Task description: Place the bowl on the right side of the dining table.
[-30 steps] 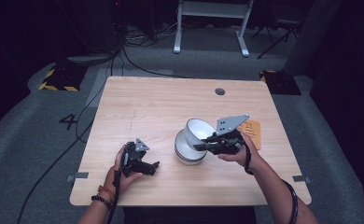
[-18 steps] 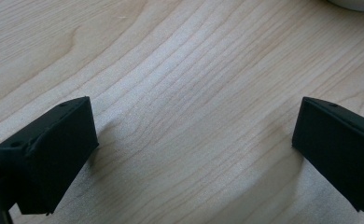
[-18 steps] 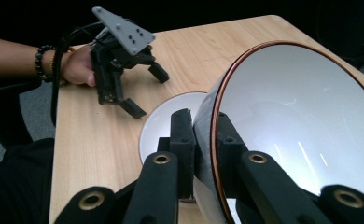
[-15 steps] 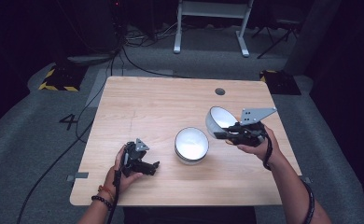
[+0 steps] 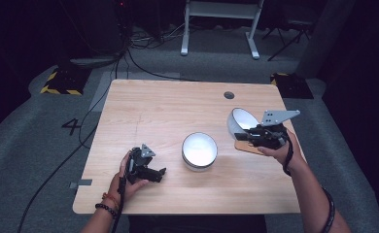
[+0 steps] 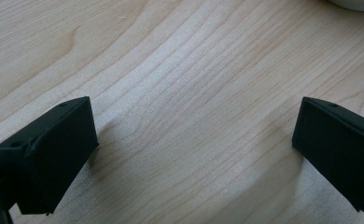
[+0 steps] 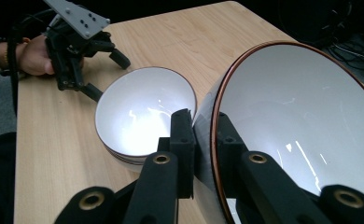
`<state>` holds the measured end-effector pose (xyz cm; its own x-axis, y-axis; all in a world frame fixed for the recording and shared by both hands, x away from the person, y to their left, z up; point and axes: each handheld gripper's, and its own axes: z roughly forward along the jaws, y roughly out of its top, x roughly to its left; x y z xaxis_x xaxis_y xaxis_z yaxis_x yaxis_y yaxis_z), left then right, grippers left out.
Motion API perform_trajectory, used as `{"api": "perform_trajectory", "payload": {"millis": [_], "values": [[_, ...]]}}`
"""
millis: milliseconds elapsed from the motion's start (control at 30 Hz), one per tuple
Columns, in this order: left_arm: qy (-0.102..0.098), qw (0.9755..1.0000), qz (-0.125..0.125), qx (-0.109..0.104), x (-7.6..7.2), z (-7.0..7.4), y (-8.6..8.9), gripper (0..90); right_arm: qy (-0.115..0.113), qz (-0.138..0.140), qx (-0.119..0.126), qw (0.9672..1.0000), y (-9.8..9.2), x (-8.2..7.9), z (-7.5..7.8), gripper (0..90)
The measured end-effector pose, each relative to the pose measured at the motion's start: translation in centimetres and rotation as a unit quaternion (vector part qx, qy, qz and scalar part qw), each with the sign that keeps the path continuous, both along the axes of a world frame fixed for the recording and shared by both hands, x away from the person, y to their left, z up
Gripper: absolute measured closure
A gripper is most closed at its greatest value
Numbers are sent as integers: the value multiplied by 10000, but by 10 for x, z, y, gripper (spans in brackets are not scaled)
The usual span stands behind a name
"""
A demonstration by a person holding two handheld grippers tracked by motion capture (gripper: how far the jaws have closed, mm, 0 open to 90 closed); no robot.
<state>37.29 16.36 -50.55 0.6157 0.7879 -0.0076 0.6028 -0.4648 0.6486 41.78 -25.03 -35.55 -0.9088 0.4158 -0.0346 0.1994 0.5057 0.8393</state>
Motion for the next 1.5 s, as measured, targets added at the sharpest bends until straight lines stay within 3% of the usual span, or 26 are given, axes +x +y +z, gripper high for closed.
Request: {"api": "perform_trajectory", "payload": {"millis": [333,733,1500], "values": [[3,10000,1,-1,0,0,0,0,9,-452,-212,9988,-19,13,-8,821],[5,10000,8,-4,0,0,0,0,148,-700,-384,9967,-29,28,-24,820],[2,10000,11,-6,0,0,0,0,492,-1327,-941,9854,-46,63,-71,819]]}}
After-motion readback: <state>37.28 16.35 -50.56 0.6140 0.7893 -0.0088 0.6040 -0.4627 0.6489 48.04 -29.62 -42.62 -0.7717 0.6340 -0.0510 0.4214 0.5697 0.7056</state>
